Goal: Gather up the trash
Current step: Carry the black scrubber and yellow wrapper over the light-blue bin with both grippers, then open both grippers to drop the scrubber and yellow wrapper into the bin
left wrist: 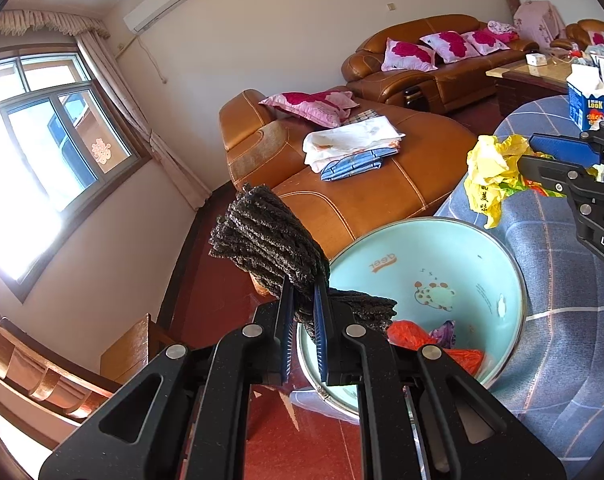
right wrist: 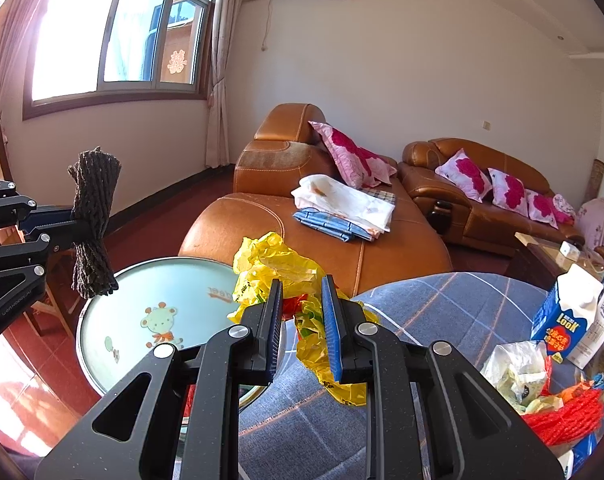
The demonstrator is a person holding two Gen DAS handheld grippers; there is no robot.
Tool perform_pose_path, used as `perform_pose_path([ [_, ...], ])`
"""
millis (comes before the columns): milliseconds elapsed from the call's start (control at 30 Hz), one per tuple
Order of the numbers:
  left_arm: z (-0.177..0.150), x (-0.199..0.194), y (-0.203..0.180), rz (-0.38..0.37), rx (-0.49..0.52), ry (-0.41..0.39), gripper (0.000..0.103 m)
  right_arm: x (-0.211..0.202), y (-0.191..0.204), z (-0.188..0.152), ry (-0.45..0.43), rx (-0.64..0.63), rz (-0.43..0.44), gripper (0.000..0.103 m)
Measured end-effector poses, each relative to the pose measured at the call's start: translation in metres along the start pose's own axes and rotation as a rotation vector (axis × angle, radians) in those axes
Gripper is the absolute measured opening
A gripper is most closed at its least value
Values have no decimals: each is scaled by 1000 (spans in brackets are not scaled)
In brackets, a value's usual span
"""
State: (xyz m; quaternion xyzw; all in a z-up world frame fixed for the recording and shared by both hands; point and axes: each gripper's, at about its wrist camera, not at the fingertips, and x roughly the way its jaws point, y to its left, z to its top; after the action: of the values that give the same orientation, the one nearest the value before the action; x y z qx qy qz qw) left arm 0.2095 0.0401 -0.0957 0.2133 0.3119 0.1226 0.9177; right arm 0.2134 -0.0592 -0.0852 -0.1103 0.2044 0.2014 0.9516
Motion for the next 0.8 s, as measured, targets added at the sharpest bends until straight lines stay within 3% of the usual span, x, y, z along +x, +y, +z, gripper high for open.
perform_pose_path([
  [800,-2,18,5,-19,-9,28,10,14,16,3,20,-57,61,20],
])
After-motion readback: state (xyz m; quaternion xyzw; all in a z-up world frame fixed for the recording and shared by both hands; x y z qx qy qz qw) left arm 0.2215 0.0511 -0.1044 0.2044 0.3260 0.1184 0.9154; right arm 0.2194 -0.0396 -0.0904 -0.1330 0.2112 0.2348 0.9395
